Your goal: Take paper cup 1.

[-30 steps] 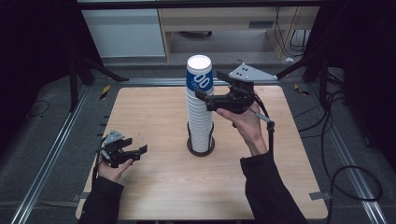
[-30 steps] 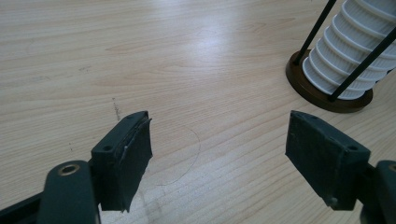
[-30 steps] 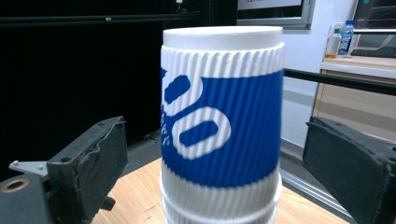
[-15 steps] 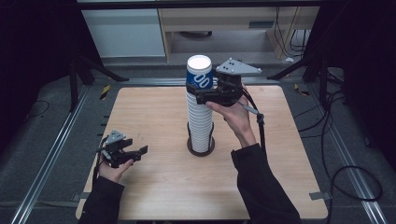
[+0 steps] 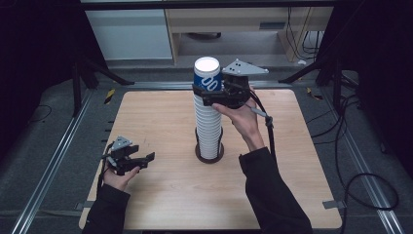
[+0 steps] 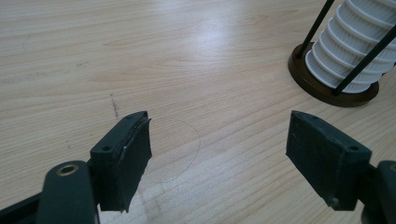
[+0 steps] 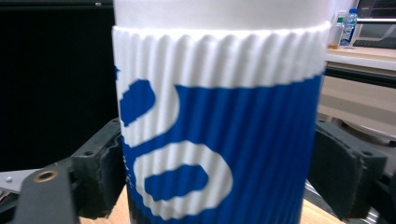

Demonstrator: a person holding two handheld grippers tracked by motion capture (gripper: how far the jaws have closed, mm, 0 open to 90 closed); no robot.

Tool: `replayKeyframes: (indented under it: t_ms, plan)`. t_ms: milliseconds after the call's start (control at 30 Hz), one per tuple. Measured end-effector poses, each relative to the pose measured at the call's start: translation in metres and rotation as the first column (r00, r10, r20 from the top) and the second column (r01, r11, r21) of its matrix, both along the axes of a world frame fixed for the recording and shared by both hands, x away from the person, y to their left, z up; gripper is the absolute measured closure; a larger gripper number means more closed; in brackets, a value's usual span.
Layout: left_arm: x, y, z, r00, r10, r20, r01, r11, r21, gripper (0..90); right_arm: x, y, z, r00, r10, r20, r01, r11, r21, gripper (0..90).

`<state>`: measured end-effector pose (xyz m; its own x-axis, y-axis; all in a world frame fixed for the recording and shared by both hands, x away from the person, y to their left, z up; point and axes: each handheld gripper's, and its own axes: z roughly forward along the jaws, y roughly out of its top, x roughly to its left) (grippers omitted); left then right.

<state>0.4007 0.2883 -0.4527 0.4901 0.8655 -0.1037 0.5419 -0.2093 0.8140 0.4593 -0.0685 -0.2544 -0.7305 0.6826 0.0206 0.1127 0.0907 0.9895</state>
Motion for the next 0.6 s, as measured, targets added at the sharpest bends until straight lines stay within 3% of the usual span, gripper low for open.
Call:
replayKeyframes:
  t_ms: [167,300,467,600]
  plan:
    - [0.000,0.000,0.000,1.0000,0.000,0.001,0.000,1.0000,0.000,21.3,-0.002,0.003,0.004,0.9999,-0.007,0.012,0.007,1.000,-0.026,20.5]
    - [0.000,0.000,0.000,1.0000,0.003,0.001,-0.003,1.0000,-0.002,21.2,-0.004,-0.001,0.011,0.9997,-0.001,0.025,0.001,1.000,0.019,21.2]
    - [0.000,0.000,0.000,1.0000,0.003,0.000,-0.003,1.0000,-0.001,21.1,-0.007,-0.002,0.021,0.9986,-0.006,0.052,0.006,1.000,0.005,21.9]
    - [0.000,0.000,0.000,1.0000,0.002,0.000,-0.002,1.0000,0.000,21.1,-0.009,-0.004,0.030,0.9979,-0.001,0.065,-0.001,1.000,0.023,22.3]
